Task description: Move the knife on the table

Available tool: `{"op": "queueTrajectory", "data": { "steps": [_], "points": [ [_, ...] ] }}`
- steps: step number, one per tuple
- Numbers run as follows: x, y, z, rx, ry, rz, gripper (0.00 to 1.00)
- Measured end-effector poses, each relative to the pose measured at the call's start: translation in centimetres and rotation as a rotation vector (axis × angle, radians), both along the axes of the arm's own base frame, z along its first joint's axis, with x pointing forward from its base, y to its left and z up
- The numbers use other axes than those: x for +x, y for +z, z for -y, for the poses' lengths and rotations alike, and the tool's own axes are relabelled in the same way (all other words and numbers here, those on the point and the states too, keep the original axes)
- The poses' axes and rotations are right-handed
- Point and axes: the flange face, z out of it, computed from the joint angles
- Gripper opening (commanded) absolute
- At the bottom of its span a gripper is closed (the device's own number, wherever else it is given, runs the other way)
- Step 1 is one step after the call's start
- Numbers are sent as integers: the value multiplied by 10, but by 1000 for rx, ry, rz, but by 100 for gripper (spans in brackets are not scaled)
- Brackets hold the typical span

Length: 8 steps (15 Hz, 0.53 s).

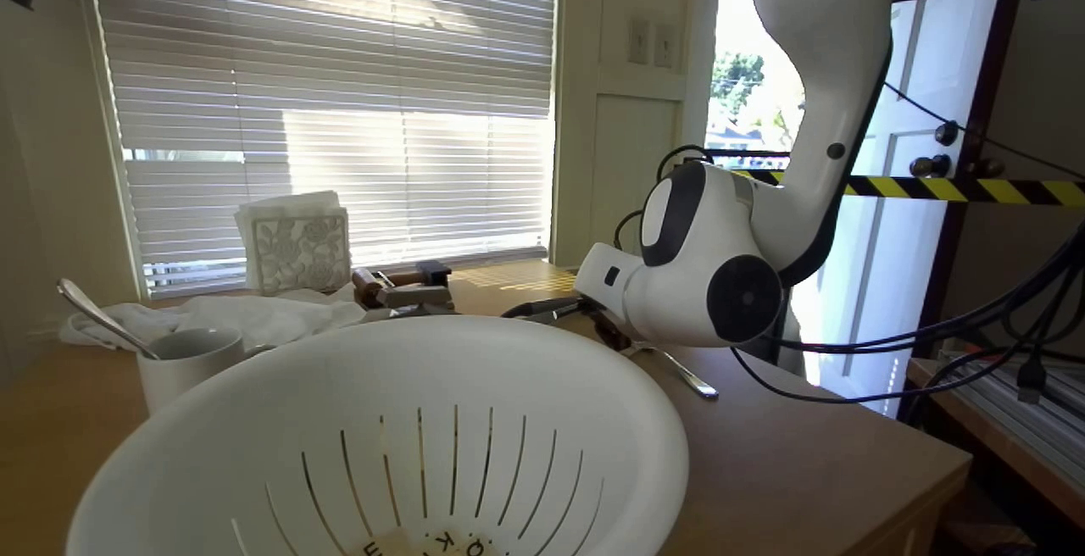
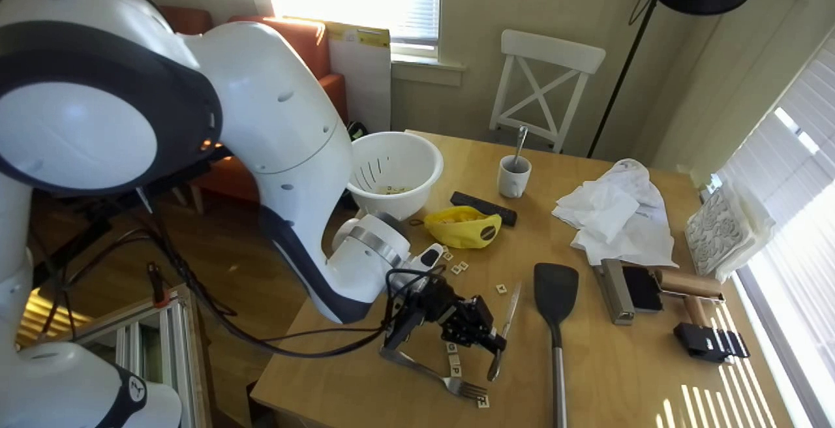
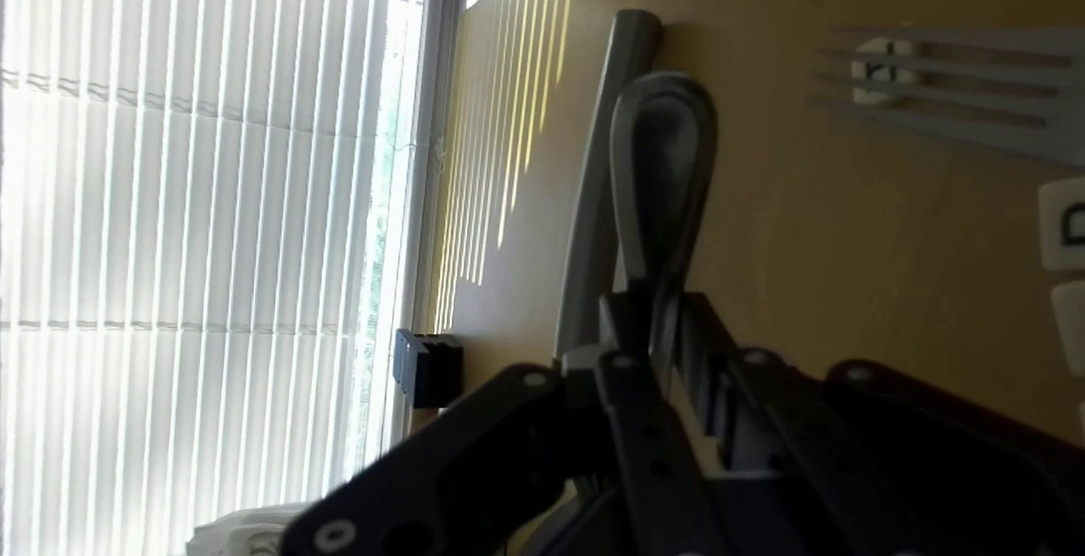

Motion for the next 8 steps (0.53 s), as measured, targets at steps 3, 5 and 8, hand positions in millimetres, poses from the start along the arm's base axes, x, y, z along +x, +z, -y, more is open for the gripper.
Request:
{"op": "queueTrajectory", "data": {
  "steps": [3, 5, 8],
  "points": [
    [-5, 3, -1, 40, 22, 4, 4],
    [-8, 5, -1, 49, 43, 1, 4],
    [-10, 7, -2, 49, 60, 0, 16]
  ]
}}
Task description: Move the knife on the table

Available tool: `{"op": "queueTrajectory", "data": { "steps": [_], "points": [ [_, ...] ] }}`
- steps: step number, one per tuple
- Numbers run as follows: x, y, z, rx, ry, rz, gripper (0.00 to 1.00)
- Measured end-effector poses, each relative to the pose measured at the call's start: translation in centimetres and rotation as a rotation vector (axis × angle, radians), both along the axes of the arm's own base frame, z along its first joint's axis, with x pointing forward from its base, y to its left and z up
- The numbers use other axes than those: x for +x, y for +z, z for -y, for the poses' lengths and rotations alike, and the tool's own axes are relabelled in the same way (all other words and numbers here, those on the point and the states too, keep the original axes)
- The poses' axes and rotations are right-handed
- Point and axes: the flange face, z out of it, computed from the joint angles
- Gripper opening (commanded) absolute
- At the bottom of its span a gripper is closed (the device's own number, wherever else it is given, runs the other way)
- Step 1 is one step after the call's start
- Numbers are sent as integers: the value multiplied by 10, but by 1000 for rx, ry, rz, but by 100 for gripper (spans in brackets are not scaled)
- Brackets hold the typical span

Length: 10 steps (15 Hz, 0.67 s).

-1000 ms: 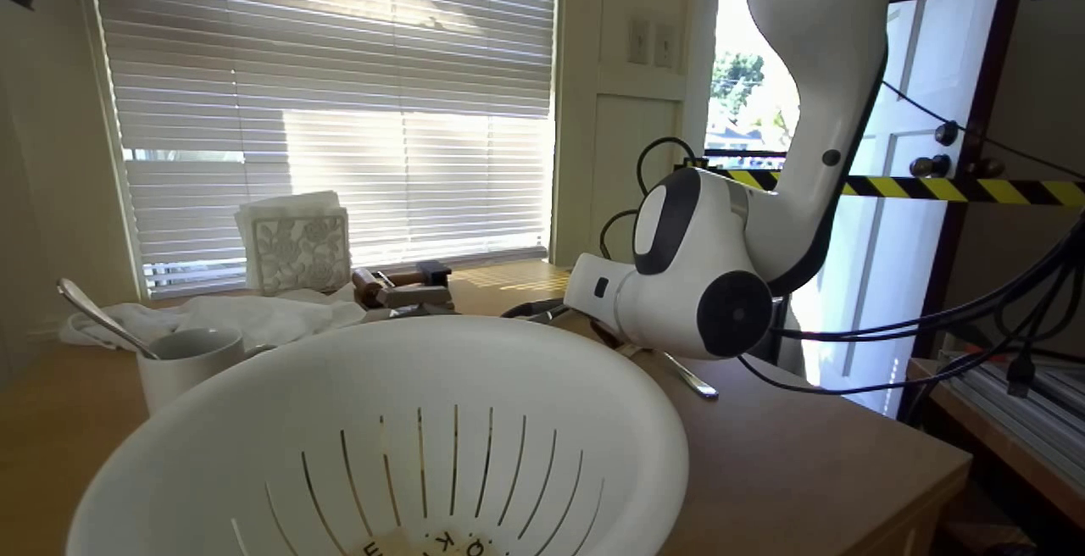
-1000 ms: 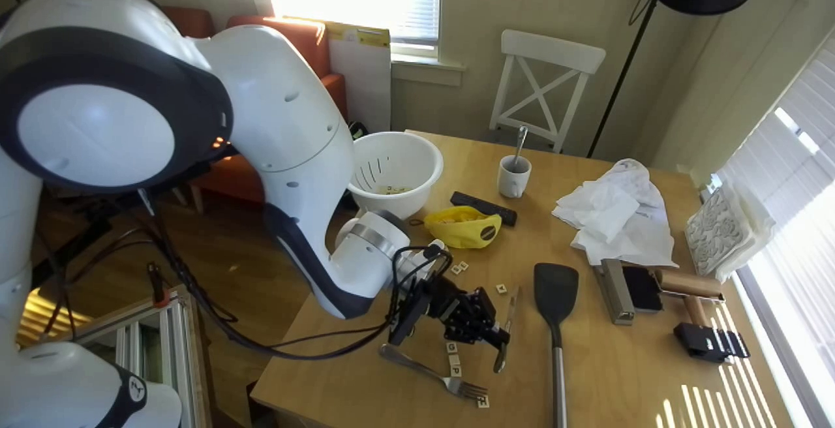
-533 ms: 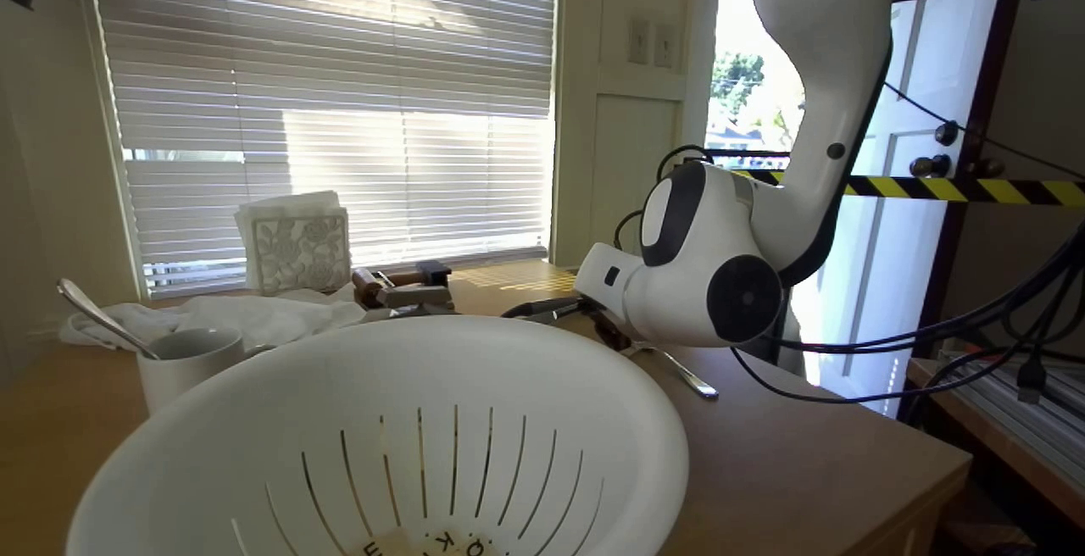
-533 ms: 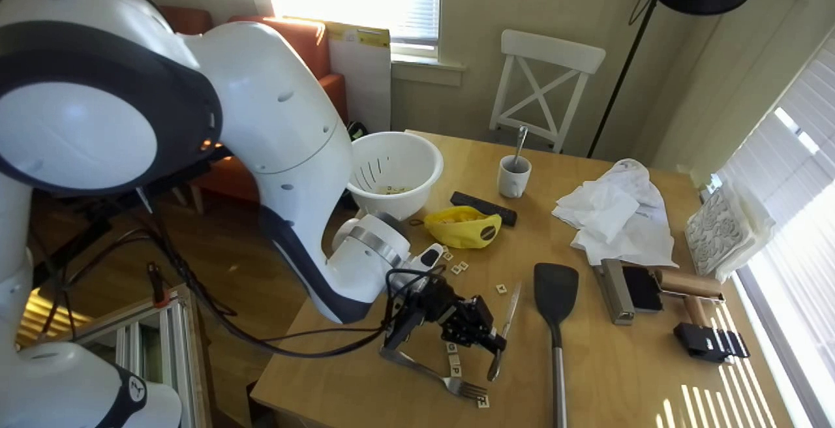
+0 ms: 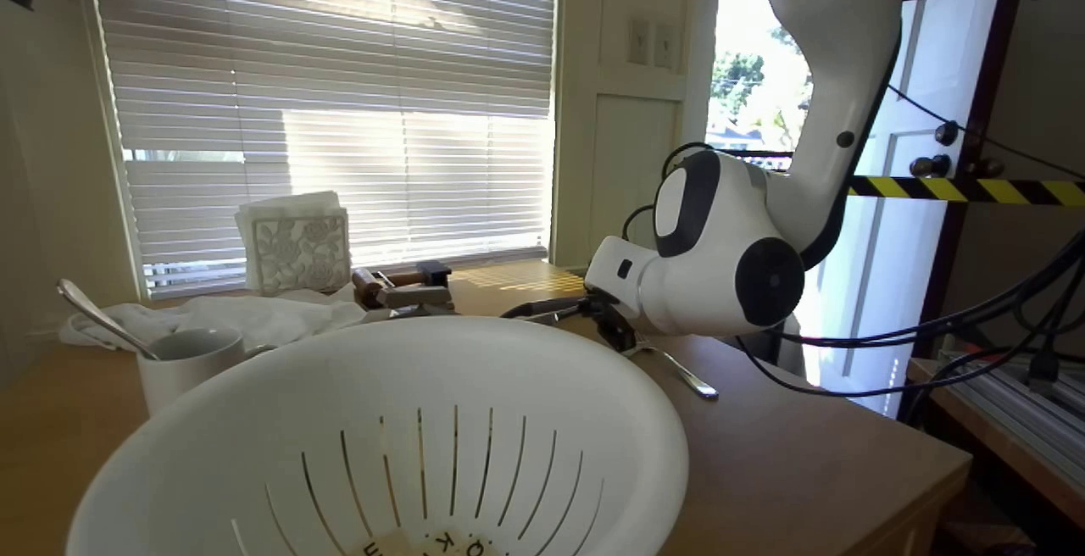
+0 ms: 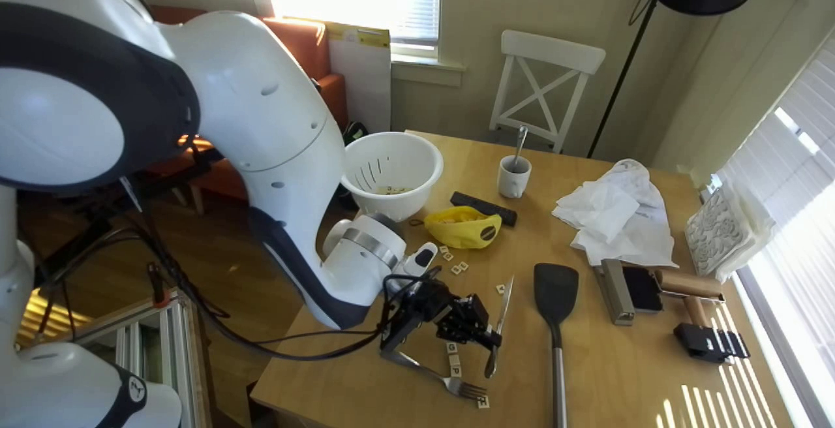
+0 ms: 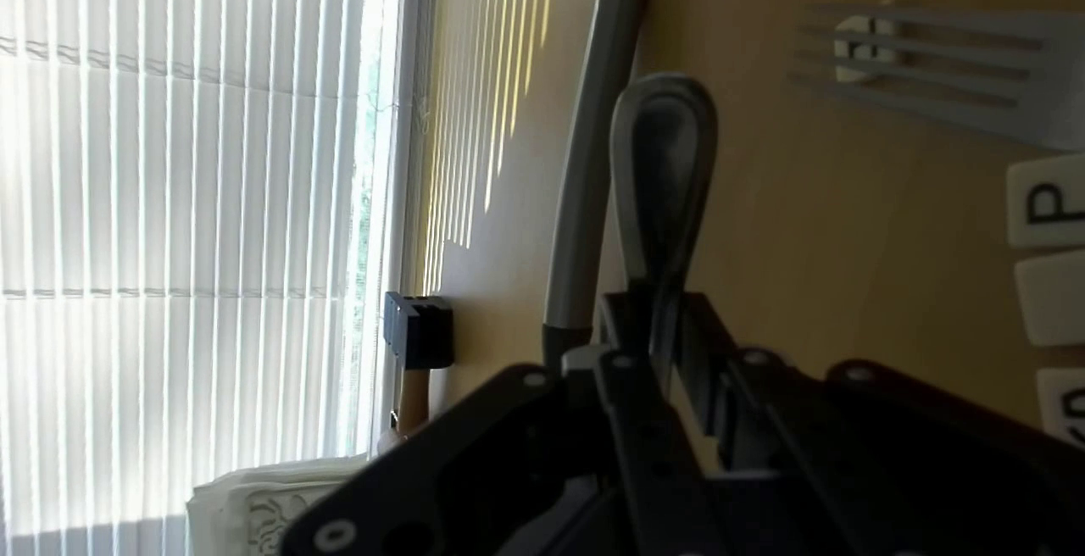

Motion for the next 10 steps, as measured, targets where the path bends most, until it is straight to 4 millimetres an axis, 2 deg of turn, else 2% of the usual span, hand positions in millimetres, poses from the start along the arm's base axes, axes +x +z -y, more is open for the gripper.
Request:
{"op": "queueTrajectory", "data": {
  "steps": [2, 3, 10],
  "points": [
    [-1, -2, 0, 0, 0, -3, 16],
    [-1, -2, 0, 0, 0, -4, 4],
    [-2, -4, 0, 1, 0, -8, 4]
  ]
}}
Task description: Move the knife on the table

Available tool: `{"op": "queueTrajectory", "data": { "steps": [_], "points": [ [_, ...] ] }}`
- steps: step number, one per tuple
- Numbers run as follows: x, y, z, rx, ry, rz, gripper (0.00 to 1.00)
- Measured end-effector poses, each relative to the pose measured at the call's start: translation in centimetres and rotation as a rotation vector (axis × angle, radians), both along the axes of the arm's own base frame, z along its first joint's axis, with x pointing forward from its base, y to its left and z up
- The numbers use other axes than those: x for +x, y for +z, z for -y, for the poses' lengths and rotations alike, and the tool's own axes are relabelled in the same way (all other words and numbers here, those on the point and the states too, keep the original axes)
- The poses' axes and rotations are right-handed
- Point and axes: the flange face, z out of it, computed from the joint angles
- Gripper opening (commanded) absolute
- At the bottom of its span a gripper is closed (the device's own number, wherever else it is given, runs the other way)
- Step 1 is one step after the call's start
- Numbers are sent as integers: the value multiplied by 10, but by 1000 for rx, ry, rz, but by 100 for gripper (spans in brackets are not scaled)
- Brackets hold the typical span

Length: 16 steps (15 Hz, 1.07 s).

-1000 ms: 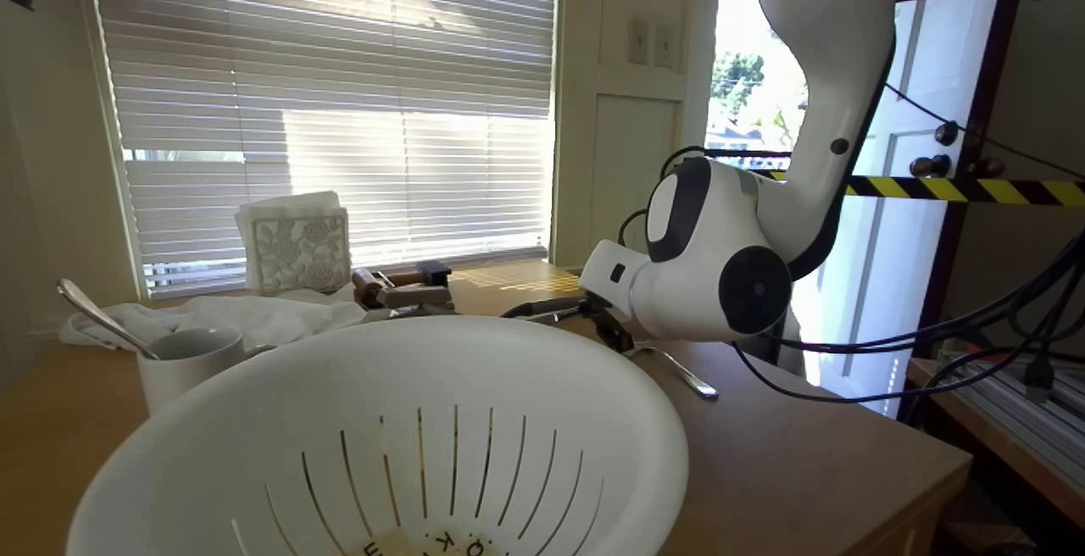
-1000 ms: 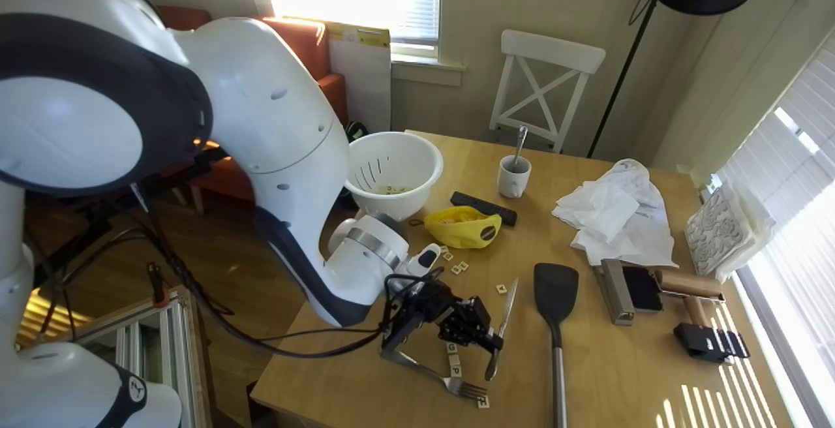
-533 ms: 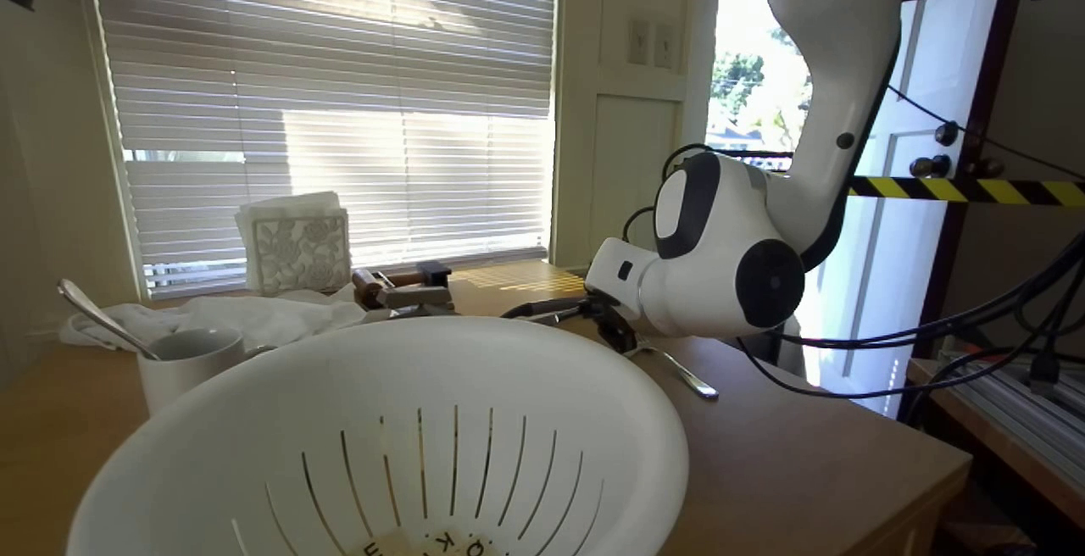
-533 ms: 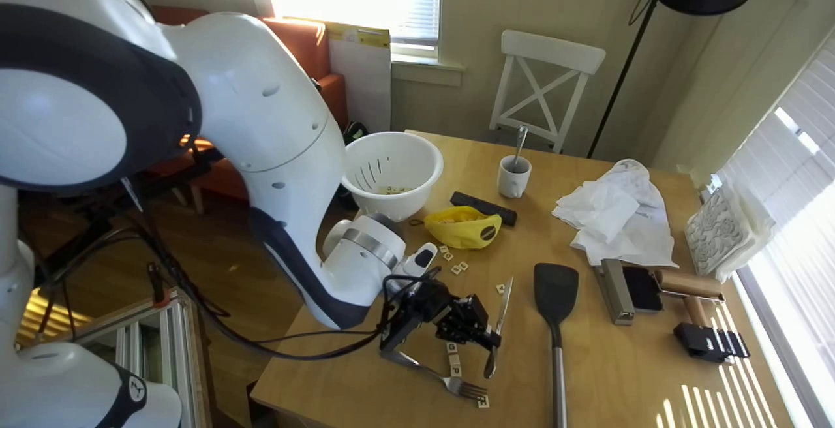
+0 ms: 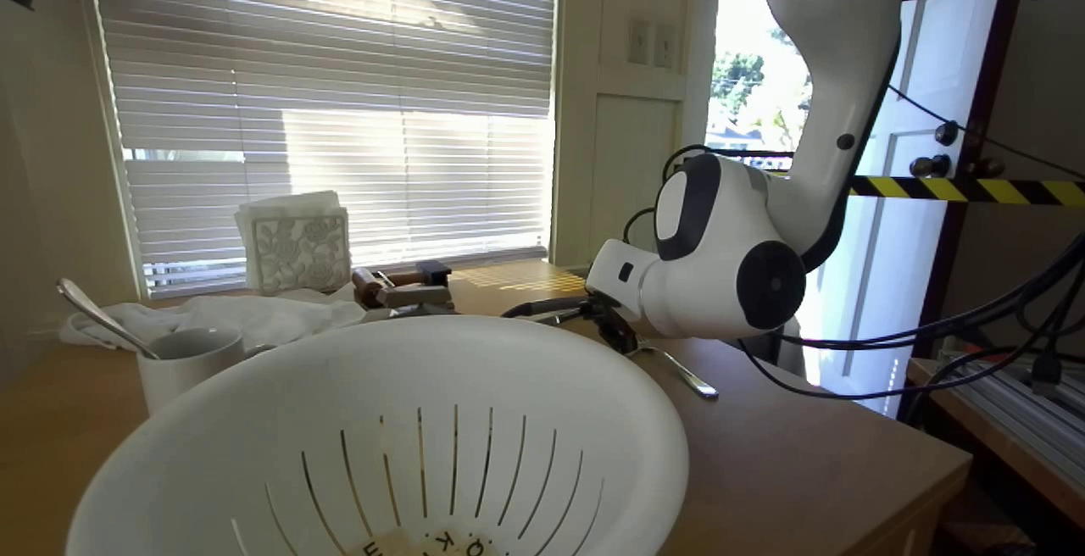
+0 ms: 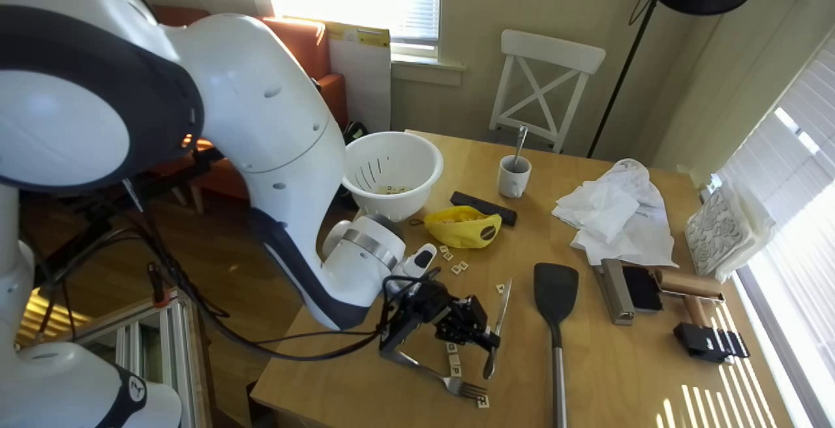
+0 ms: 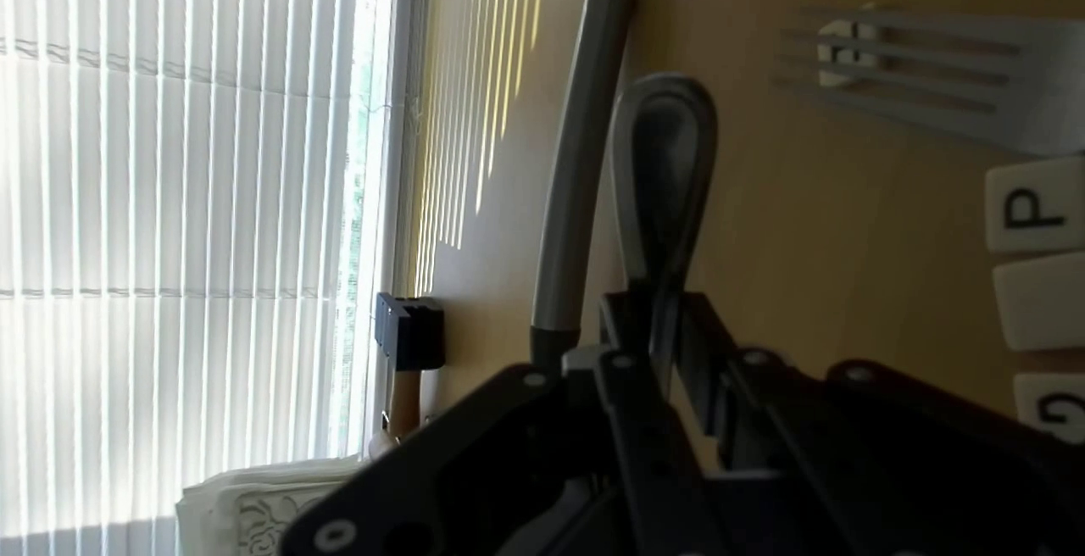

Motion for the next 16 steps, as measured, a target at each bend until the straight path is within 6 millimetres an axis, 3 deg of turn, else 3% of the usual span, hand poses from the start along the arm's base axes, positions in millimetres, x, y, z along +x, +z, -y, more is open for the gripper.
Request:
{"op": "queueTrajectory", "data": {
  "steps": [16],
  "points": [
    [-3, -7, -3, -15, 17, -38, 4]
  ]
}}
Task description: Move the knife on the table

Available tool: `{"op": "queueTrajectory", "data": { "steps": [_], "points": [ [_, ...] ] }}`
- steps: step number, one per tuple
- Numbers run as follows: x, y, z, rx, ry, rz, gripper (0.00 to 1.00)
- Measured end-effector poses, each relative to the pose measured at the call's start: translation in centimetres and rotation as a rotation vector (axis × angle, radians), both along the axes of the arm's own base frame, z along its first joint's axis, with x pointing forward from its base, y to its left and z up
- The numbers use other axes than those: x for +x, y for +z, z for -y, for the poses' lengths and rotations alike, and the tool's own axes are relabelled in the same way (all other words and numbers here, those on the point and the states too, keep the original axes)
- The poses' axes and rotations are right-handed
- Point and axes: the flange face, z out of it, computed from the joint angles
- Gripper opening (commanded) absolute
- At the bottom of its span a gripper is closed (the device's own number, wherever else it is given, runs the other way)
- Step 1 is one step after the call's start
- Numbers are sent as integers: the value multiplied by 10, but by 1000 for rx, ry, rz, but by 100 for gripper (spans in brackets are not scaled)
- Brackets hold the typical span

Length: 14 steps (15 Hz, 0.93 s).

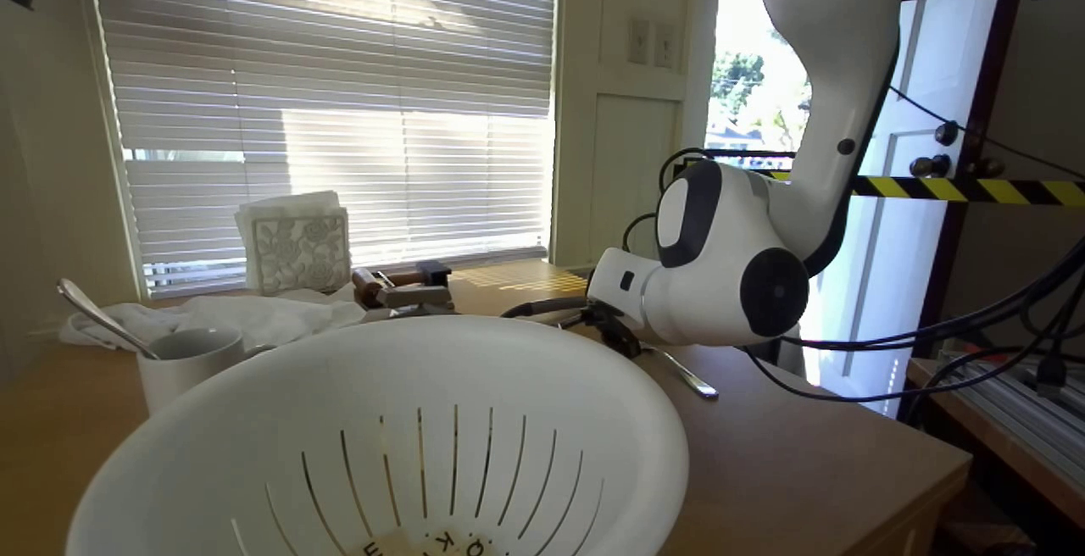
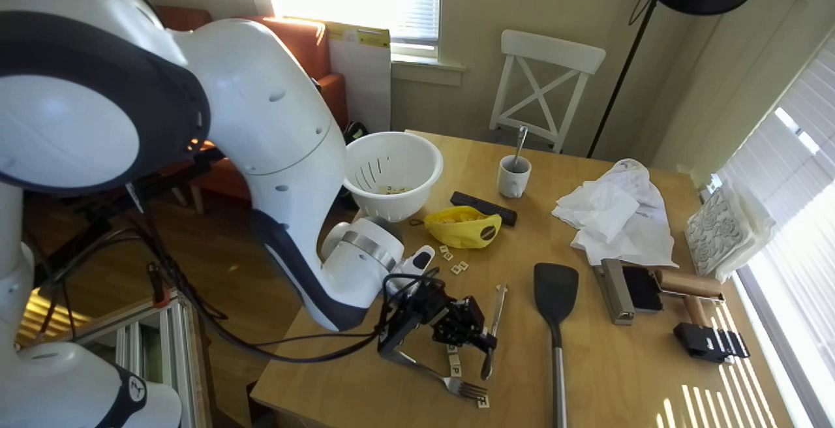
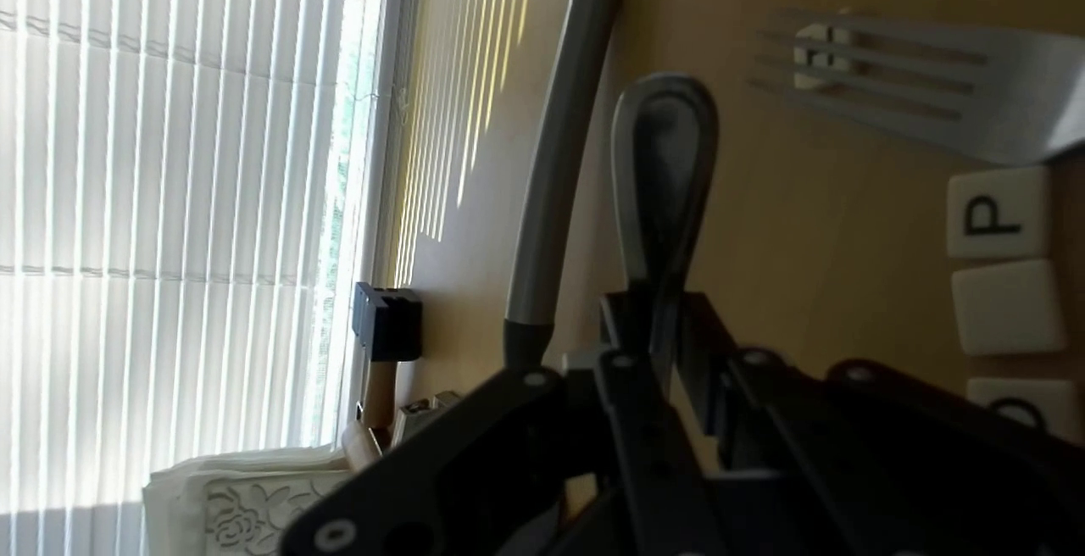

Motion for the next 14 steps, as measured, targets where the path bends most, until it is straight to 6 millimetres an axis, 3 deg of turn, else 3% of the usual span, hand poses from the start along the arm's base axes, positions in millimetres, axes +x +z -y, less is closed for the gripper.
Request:
{"op": "queueTrajectory", "data": {
  "steps": [14],
  "points": [
    [2, 0, -4, -71, 34, -30, 4]
  ]
}}
